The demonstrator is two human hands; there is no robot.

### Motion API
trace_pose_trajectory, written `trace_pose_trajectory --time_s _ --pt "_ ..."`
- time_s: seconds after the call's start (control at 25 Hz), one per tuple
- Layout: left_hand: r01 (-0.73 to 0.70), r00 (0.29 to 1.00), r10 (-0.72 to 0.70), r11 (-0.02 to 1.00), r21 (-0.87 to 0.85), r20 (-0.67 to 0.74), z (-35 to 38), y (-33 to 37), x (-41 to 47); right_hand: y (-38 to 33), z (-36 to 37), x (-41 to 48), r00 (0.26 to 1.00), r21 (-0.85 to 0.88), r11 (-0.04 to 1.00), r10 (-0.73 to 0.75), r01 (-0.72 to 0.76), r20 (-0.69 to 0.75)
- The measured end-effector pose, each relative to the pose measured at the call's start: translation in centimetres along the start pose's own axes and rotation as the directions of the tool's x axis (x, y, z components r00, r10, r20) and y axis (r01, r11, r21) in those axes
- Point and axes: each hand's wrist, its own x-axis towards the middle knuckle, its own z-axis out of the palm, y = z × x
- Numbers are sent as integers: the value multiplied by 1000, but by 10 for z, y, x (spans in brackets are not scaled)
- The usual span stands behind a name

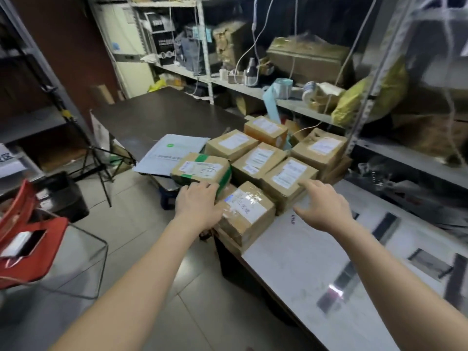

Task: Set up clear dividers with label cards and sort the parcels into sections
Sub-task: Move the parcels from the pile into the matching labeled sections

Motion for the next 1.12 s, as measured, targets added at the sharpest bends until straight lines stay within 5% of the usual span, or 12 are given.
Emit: trace_pose_trajectory --time_s 0.4,0.64,0.72,0.84,0.96,1.12 --pt "184 982 -175 975 -128 77 35 -162 153 -112 62 158 996 99 995 -18 9 92" --pt "96 981 -43 954 -283 188 90 -236 232 -171 110 201 978 244 951 157 -188 141" --pt "107 963 23 882 -460 268 103 -248 246 -193 125 205 947 403 858 266 -318 182" --pt "241 892 148 643 -727 428 122 -255 251 -218 140 205 862 566 658 449 -496 235" --pt "329 845 232 484 -811 482 139 -256 251 -234 151 203 802 668 503 543 -549 250" --pt "313 873 229 415 -854 431 143 -248 241 -245 151 196 766 693 447 596 -566 242"
